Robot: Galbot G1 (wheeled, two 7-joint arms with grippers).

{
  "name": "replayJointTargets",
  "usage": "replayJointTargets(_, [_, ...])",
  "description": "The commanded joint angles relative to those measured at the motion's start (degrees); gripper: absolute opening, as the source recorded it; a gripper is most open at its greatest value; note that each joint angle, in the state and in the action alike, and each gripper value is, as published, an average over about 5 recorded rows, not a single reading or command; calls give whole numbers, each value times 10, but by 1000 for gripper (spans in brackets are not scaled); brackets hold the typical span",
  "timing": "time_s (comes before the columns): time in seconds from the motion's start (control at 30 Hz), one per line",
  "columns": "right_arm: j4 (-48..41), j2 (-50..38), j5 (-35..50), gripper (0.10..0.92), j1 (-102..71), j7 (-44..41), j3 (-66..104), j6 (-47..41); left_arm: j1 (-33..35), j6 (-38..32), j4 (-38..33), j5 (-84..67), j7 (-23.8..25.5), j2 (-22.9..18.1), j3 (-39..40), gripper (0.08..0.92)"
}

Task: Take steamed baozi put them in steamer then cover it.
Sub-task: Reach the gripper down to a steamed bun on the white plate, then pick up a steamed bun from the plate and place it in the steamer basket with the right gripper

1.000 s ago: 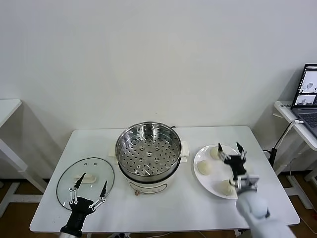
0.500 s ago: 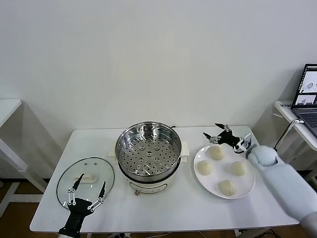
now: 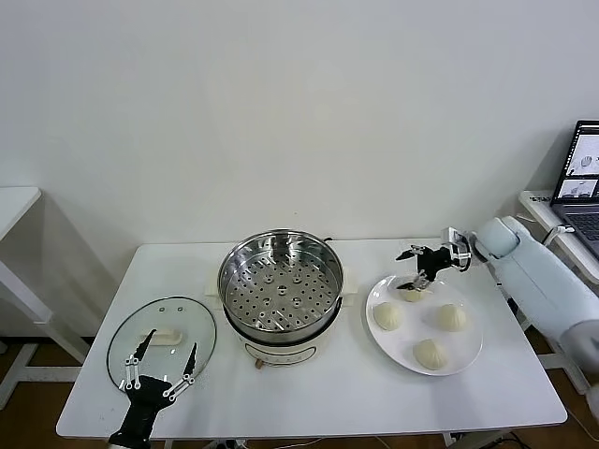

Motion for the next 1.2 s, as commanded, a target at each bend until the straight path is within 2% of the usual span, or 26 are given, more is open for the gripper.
replayJointTargets(0.03, [-67, 41, -129, 823, 48, -22, -43, 16, 3, -1, 2, 0, -1, -2, 0, 823])
replayJointTargets(0.5, [-90, 76, -150, 823, 20, -3, -27, 16, 3, -1, 5, 0, -1, -2, -2, 823])
replayJointTargets(0.67, [-78, 75, -152, 746, 22, 0, -30, 17, 2, -1, 6, 0, -3, -2, -3, 823])
replayJointTargets(0.8, [-34, 59, -141, 686, 36, -8, -49, 19, 2, 0, 6, 0, -3, -2, -4, 823])
replayJointTargets(0.93, [41, 35, -110, 672, 83, -22, -86, 41, 0, 1, 7, 0, -3, -1, -3, 823])
replayJointTargets(1.2, [178, 49, -39, 682, 237, -36, -194, 194, -5, 4, 3, -1, -4, 0, -1, 823])
